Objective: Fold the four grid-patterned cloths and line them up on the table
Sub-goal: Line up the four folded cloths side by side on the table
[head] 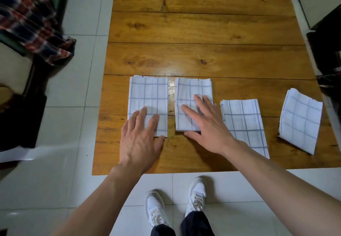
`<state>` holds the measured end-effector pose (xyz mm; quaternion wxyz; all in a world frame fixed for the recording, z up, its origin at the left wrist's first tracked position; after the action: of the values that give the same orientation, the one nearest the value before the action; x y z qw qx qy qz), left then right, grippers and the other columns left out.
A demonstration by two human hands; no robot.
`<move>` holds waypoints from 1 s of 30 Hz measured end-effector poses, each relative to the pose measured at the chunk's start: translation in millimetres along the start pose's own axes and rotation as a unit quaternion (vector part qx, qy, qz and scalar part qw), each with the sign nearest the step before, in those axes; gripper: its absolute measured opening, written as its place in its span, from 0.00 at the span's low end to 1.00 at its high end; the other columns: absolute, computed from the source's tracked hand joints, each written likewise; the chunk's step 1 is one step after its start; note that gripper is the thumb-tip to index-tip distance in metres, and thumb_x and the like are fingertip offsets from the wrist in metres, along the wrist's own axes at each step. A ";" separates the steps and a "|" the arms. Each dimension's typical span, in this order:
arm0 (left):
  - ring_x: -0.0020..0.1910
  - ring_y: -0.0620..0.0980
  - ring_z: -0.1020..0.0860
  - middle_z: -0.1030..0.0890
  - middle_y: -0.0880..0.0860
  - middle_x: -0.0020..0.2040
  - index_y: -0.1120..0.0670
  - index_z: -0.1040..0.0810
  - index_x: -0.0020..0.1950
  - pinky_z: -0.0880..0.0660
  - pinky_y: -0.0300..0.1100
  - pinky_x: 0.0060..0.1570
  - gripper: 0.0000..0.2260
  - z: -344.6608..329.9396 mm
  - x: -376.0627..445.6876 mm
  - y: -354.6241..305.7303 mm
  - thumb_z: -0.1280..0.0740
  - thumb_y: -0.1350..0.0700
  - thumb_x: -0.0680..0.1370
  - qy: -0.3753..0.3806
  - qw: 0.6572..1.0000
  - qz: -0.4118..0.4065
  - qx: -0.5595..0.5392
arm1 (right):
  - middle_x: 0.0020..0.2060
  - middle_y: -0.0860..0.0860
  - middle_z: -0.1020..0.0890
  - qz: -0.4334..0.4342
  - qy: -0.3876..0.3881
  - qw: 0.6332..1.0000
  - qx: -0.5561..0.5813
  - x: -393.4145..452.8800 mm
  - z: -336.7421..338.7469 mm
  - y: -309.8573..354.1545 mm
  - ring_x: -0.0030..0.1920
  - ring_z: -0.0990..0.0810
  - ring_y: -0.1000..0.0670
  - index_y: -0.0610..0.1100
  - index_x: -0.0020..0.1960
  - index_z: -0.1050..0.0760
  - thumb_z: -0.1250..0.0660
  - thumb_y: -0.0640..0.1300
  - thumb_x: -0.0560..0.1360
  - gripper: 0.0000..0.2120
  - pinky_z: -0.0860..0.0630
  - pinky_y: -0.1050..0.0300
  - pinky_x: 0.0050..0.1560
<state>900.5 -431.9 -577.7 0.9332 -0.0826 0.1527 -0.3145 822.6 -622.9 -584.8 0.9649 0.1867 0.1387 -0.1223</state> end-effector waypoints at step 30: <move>0.77 0.53 0.41 0.35 0.51 0.77 0.46 0.30 0.71 0.37 0.54 0.72 0.20 -6.1 40.6 -129.6 0.36 0.45 0.79 0.018 0.996 -0.081 -0.034 | 0.80 0.49 0.50 -0.009 0.047 0.997 -0.057 -105.9 26.2 -91.8 0.79 0.56 0.45 0.56 0.78 0.47 0.37 0.64 0.76 0.36 0.60 0.47 0.74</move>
<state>856.4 -559.3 -560.4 0.8984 -0.1206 0.1729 -0.3854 703.3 -696.4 -558.3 0.9652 0.1358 0.1921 -0.1140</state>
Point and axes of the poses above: each hand's wrist, its own x-axis towards the middle knuckle, its own z-axis out of the back of the hand, y = z × x, the point moved 4 cm from there along x, towards the middle knuckle
